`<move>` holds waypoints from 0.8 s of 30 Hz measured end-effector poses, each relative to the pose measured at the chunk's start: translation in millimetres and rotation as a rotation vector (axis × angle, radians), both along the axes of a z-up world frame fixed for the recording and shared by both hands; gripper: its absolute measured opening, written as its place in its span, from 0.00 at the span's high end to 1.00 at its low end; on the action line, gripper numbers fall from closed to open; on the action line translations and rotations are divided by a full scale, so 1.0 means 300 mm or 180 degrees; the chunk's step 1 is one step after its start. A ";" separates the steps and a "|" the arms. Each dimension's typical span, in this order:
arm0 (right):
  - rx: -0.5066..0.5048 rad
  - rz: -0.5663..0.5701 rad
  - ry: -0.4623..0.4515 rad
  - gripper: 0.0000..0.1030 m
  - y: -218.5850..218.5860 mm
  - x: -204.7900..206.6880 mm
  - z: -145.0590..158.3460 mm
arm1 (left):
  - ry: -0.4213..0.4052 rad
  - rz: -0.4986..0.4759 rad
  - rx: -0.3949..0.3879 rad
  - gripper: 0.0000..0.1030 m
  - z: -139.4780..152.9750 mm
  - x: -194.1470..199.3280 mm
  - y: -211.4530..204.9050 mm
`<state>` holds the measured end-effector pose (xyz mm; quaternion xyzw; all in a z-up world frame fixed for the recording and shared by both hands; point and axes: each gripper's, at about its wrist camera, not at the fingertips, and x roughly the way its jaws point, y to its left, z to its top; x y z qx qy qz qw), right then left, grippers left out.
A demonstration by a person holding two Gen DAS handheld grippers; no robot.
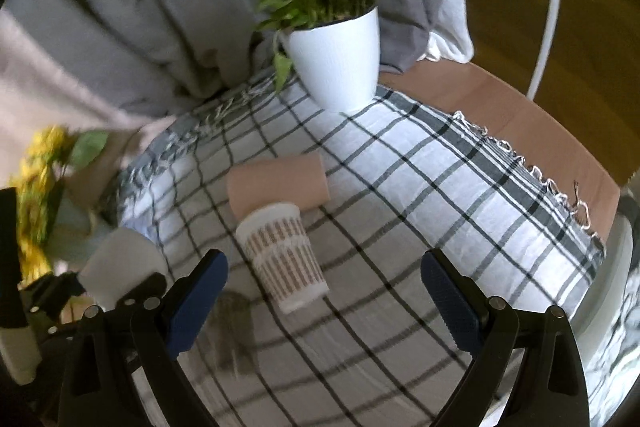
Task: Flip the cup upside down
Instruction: 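Grasp the white frosted cup with the left tool and lift it, then bring the right tool to the cup while the left tool opens to release it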
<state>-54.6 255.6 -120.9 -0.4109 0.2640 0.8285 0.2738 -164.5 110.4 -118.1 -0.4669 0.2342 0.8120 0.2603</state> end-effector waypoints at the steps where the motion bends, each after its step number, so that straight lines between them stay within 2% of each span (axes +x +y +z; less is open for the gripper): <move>1: 0.0021 0.0090 -0.0048 0.05 -0.004 0.013 -0.004 | -0.0007 0.0088 0.0038 0.35 -0.004 0.028 -0.019; 6: 0.0023 0.0513 -0.0284 0.05 -0.014 0.072 -0.053 | -0.0216 0.0561 0.0305 0.35 -0.065 0.155 -0.079; 10: 0.0097 0.0881 -0.0493 0.06 -0.035 0.121 -0.109 | -0.0372 0.0746 0.0374 0.35 -0.137 0.242 -0.086; 16: 0.0203 0.1004 -0.0755 0.06 -0.004 0.195 -0.173 | -0.0615 0.0910 0.0505 0.35 -0.243 0.322 -0.049; 20: 0.0201 0.0969 -0.0941 0.06 0.036 0.223 -0.219 | -0.0737 0.0991 0.0604 0.35 -0.296 0.322 -0.017; 24: 0.0285 0.0910 -0.0994 0.06 0.062 0.240 -0.233 | -0.0760 0.1059 0.0624 0.35 -0.340 0.315 -0.001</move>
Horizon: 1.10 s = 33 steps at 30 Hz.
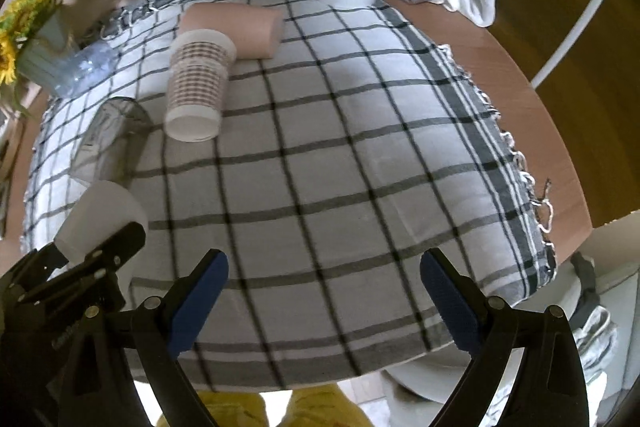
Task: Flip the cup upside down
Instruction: 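Bring the right tool to the cup while the left tool opens to release it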
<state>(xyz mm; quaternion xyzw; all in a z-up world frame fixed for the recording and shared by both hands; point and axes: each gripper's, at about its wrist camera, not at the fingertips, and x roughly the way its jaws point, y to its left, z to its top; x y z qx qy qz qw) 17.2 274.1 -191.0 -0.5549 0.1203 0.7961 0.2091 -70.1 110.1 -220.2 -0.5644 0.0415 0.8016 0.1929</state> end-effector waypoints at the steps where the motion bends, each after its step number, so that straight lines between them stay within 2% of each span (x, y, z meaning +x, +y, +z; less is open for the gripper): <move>1: 0.0007 -0.0003 -0.0003 0.06 0.007 0.002 -0.003 | -0.0018 0.0009 -0.0004 0.35 -0.010 -0.001 -0.001; 9: 0.0049 0.0047 -0.0032 0.06 0.002 0.001 -0.012 | -0.0119 0.0031 -0.0009 0.34 -0.027 0.009 -0.005; 15: 0.0073 0.0065 -0.0033 0.06 -0.009 0.010 -0.006 | -0.0090 -0.0030 -0.0063 0.20 -0.021 0.023 -0.002; 19: 0.0093 0.0049 -0.0018 0.06 -0.016 0.016 0.004 | -0.0090 -0.0047 -0.0055 0.20 -0.009 0.027 -0.008; 22: 0.0127 0.0003 0.0050 0.06 -0.022 0.027 0.039 | 0.0022 -0.0054 -0.0106 0.19 0.042 0.050 -0.023; 24: 0.0133 0.0000 0.0172 0.06 -0.031 0.037 0.077 | 0.0202 -0.0014 -0.0191 0.13 0.094 0.067 -0.046; 27: 0.0037 0.0098 0.0368 0.06 -0.053 0.028 0.131 | 0.0499 0.0142 -0.0302 0.07 0.172 0.080 -0.111; 29: -0.0066 0.0205 0.0450 0.06 -0.080 0.002 0.145 | 0.0613 0.0239 -0.0375 0.07 0.202 0.072 -0.154; 33: -0.0673 0.0562 0.0369 0.06 -0.140 -0.098 0.109 | 0.0704 0.0476 -0.0493 0.07 0.218 0.035 -0.246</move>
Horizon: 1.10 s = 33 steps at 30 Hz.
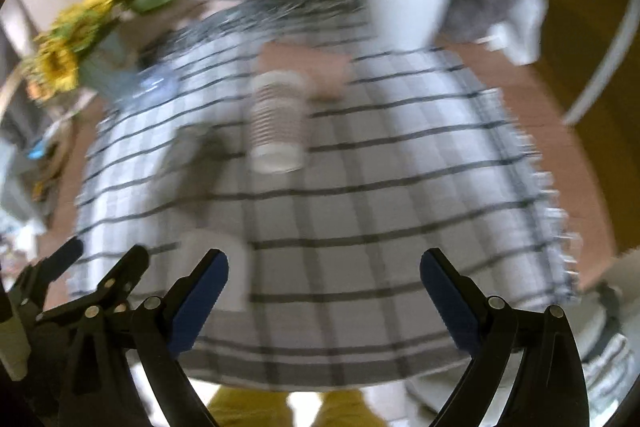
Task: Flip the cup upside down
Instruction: 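Bring the right tool to the cup while the left tool opens to release it, then rotate the held cup rim-down with the right tool and lower it onto the cloth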
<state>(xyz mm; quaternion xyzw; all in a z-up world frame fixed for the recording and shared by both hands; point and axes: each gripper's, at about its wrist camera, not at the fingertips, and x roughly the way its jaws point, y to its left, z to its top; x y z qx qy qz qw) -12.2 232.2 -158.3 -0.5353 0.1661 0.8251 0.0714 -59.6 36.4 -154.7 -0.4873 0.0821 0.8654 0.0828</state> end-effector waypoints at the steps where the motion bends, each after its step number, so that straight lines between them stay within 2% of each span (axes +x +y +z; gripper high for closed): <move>1: -0.0088 0.0049 -0.0039 0.06 -0.020 -0.016 -0.015 | -0.0003 0.0056 -0.0001 0.07 -0.004 -0.007 -0.027; 10: -0.0506 0.0259 -0.0466 0.13 -0.121 -0.165 -0.154 | -0.0204 0.0251 -0.0042 0.07 -0.073 -0.055 -0.137; 20: -0.0622 0.0323 -0.0773 0.18 -0.187 -0.231 -0.252 | -0.0376 0.0323 -0.0034 0.07 -0.133 -0.076 -0.190; 27: -0.0674 0.0295 -0.0828 0.34 -0.183 -0.239 -0.278 | -0.0402 0.0316 -0.0027 0.07 -0.150 -0.085 -0.197; 33: -0.0595 0.0352 -0.0782 0.34 -0.195 -0.226 -0.265 | -0.0371 0.0309 -0.0009 0.07 -0.140 -0.088 -0.197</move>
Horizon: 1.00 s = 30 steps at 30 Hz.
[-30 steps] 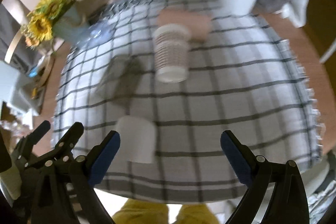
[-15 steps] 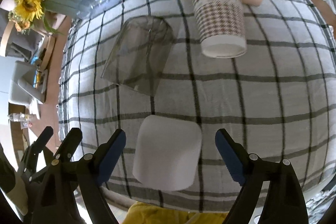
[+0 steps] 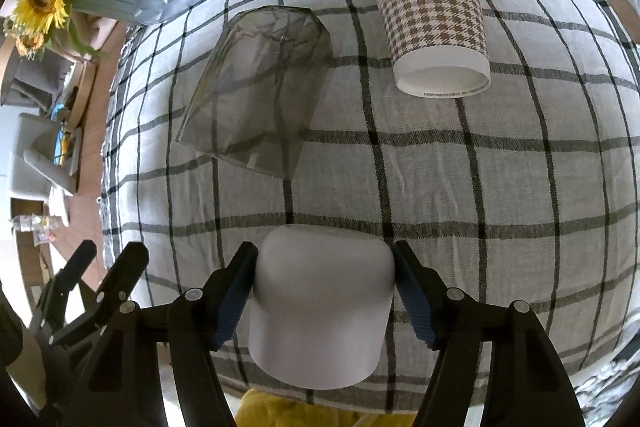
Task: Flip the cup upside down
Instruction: 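Rotate the held cup rim-down with the right tool and lower it onto the cloth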
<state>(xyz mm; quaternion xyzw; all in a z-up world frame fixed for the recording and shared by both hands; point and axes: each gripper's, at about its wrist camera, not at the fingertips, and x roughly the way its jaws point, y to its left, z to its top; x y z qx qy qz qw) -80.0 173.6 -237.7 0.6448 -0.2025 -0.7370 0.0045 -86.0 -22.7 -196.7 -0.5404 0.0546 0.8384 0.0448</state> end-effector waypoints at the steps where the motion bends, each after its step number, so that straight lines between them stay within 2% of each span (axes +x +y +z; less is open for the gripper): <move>1: 0.0008 0.0009 0.0022 0.34 -0.001 0.006 0.007 | 0.0013 -0.0001 -0.0005 0.07 0.004 0.001 0.002; 9: 0.0238 0.0057 0.0310 0.34 0.012 0.028 0.093 | 0.0124 0.0010 -0.0015 0.07 0.028 0.007 0.021; 16: 0.0756 0.0095 0.0861 0.34 0.014 0.044 0.194 | 0.0376 0.0132 -0.0092 0.07 0.062 0.013 0.048; 20: 0.0939 0.0107 0.1058 0.34 0.011 0.042 0.193 | 0.0464 0.0230 -0.0117 0.07 0.065 0.012 0.063; 25: 0.0948 0.0053 0.1036 0.34 0.035 0.030 0.148 | 0.0374 0.0311 -0.0074 0.07 0.033 0.005 0.067; 30: 0.0996 -0.0029 0.1155 0.34 0.045 0.026 0.129 | 0.0368 0.0440 -0.0071 0.07 0.005 0.005 0.058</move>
